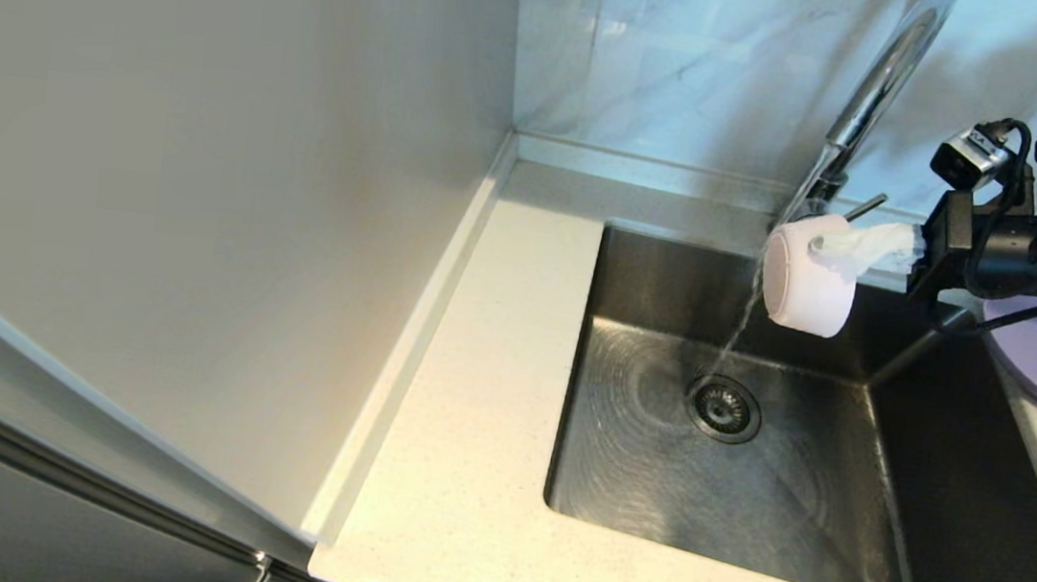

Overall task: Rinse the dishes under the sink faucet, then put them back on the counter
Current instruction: Rinse the bowl

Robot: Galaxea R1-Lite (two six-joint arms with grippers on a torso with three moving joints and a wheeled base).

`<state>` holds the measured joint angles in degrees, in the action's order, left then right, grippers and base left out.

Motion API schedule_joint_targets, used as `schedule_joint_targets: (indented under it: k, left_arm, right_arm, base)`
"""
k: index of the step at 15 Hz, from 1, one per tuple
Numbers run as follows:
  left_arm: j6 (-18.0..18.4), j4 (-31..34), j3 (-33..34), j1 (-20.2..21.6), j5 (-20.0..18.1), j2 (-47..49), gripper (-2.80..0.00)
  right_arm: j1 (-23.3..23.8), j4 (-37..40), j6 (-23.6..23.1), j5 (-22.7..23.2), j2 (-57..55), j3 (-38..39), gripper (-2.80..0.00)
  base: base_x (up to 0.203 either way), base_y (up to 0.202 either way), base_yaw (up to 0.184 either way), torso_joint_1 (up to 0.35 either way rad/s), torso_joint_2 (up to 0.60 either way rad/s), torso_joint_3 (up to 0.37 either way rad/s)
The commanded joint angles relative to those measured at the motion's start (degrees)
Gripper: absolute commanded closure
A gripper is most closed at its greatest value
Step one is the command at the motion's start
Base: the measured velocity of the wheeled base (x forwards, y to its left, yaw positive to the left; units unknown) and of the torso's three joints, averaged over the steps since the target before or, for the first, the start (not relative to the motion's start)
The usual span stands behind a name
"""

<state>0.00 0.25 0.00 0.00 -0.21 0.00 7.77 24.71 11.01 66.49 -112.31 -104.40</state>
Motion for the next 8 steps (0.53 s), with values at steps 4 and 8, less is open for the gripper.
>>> schedule_joint_targets:
  k: [4, 8]
  left_arm:
    - [0.00, 0.02, 0.00, 0.00, 0.03, 0.00, 0.00]
    - [0.00, 0.02, 0.00, 0.00, 0.03, 0.00, 0.00]
  right_arm:
    - [-1.80, -2.02, 3.24, -5.16, -2.51, -2.94, 0.00]
    - [-3.29, -2.60, 6.25, -9.18, -3.26, -5.55, 0.00]
  base:
    - [0.000, 0.000, 0.000, 0.000, 0.00, 0.000]
    - [0.000, 0.000, 0.000, 0.000, 0.00, 0.000]
